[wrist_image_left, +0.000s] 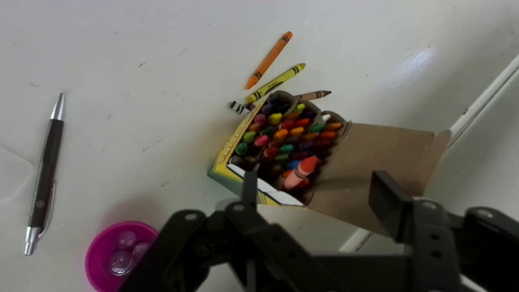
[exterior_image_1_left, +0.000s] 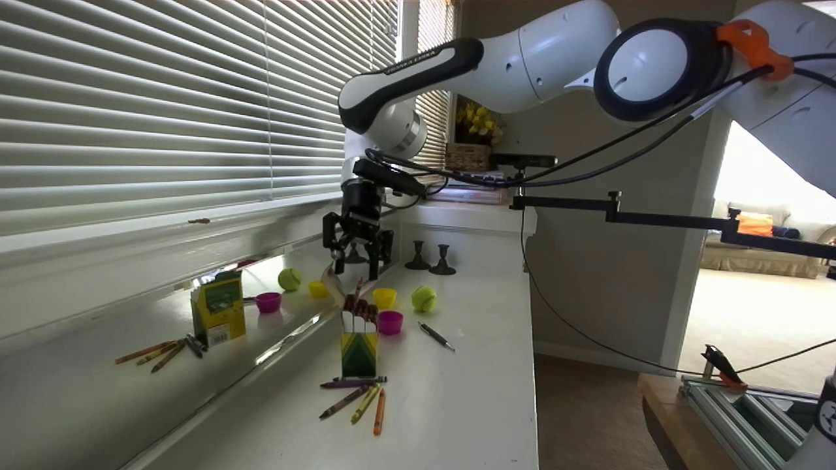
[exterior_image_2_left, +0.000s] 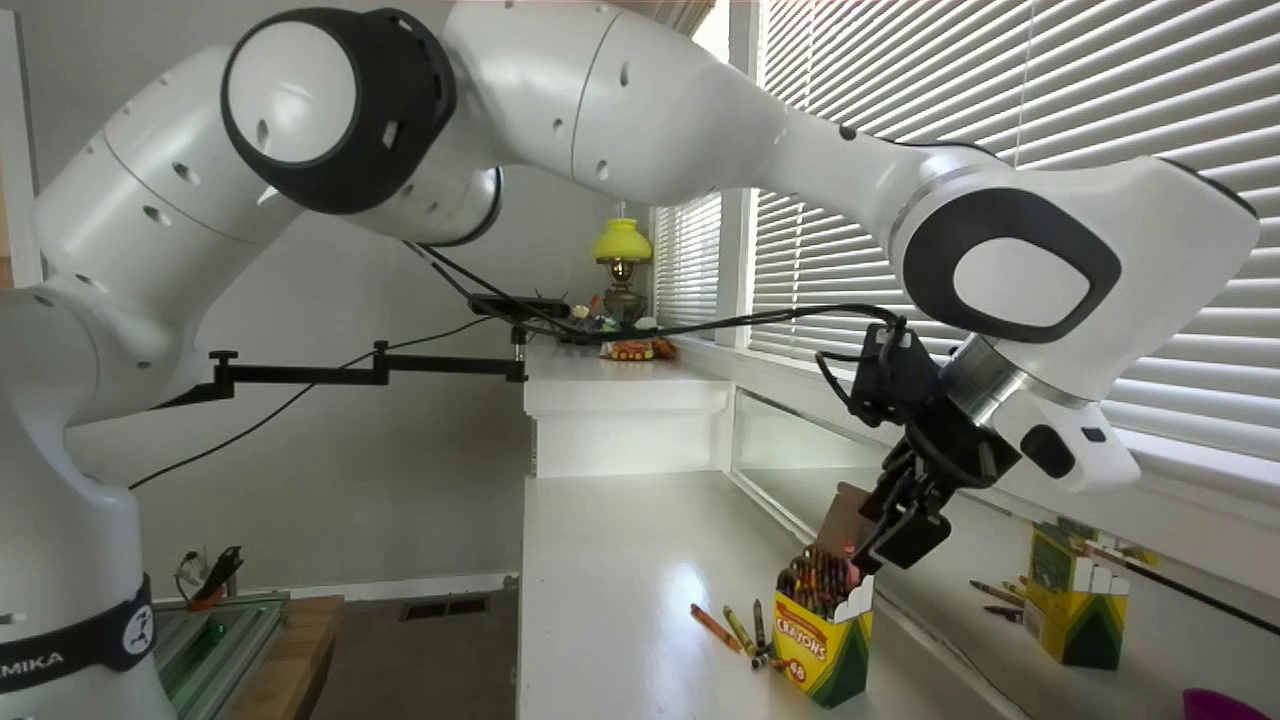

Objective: Put two shiny objects in the pink bowl then put the pink crayon in the box on the counter.

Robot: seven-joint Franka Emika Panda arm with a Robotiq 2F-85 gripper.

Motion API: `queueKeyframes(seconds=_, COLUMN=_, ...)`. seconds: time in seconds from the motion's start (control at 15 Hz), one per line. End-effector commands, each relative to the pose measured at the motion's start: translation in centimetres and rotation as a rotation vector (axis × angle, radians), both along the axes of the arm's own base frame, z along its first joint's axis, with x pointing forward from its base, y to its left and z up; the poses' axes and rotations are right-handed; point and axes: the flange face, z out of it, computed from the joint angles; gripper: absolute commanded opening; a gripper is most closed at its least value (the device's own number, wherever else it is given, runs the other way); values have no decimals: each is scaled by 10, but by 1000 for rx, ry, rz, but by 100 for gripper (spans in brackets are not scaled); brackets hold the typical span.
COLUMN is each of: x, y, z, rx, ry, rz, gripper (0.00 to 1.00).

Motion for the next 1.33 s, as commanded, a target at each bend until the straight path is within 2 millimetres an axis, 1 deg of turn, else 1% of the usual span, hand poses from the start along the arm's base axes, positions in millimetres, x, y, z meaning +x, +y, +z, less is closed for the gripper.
queueKeyframes(seconds=0.0, x=2, y=10, z=26, rx=-52, ry=-50, rz=49, gripper=99)
queueKeyframes(seconds=0.13, x=1, y=14, z=33, rx=-67, ry=-57, rz=60, gripper=100)
queueKeyframes(seconds=0.33, x=-10, y=15, z=49, rx=-121, ry=-50, rz=80, gripper=100)
queueKeyframes(seconds=0.47, x=-17, y=11, z=56, rx=-201, ry=-55, rz=100, gripper=100)
queueKeyframes(seconds=0.73, x=-28, y=8, z=69, rx=-369, ry=-180, rz=161, gripper=100)
queueKeyframes(seconds=0.87, x=-31, y=12, z=69, rx=-409, ry=-252, rz=196, gripper=100)
queueKeyframes(seconds=0.93, x=-36, y=17, z=66, rx=-407, ry=-273, rz=215, gripper=100)
queueKeyframes(seconds=1.0, x=-43, y=22, z=63, rx=-388, ry=-278, rz=227, gripper=100)
queueKeyframes(seconds=1.07, x=-56, y=29, z=60, rx=-352, ry=-248, rz=256, gripper=100)
queueKeyframes(seconds=1.13, x=-25, y=16, z=58, rx=-365, ry=-250, rz=202, gripper=100)
queueKeyframes(seconds=1.27, x=-38, y=24, z=54, rx=-345, ry=-235, rz=229, gripper=100)
